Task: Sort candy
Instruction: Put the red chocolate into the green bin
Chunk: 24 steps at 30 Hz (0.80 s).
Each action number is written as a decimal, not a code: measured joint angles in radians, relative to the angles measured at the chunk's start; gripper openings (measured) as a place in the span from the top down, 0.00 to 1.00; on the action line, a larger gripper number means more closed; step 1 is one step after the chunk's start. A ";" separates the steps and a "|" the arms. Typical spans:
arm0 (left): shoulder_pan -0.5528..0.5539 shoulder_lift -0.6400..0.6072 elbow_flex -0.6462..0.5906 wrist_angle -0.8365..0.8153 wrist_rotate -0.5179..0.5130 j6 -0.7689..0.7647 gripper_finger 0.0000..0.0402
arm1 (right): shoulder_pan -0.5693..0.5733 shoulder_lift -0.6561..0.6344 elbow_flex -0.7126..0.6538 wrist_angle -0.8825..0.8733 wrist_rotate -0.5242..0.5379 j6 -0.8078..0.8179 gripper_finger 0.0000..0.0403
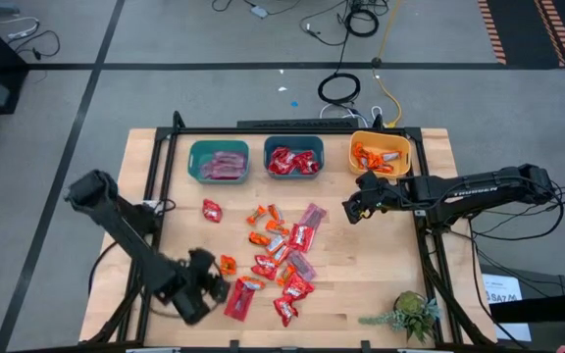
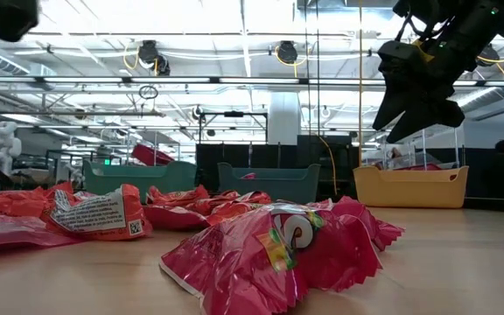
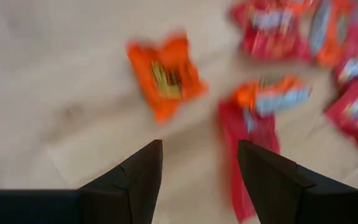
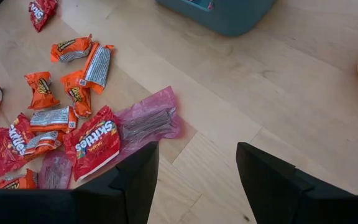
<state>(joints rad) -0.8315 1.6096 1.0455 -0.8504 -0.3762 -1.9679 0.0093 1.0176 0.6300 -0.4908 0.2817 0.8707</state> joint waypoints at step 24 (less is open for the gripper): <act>0.087 0.370 0.243 0.053 0.251 -0.015 0.46 | 0.061 0.000 0.000 0.000 -0.050 0.006 0.48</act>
<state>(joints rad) -0.7449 1.9798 1.2887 -0.7976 -0.1250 -1.9829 0.0700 1.0176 0.6300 -0.4908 0.2317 0.8770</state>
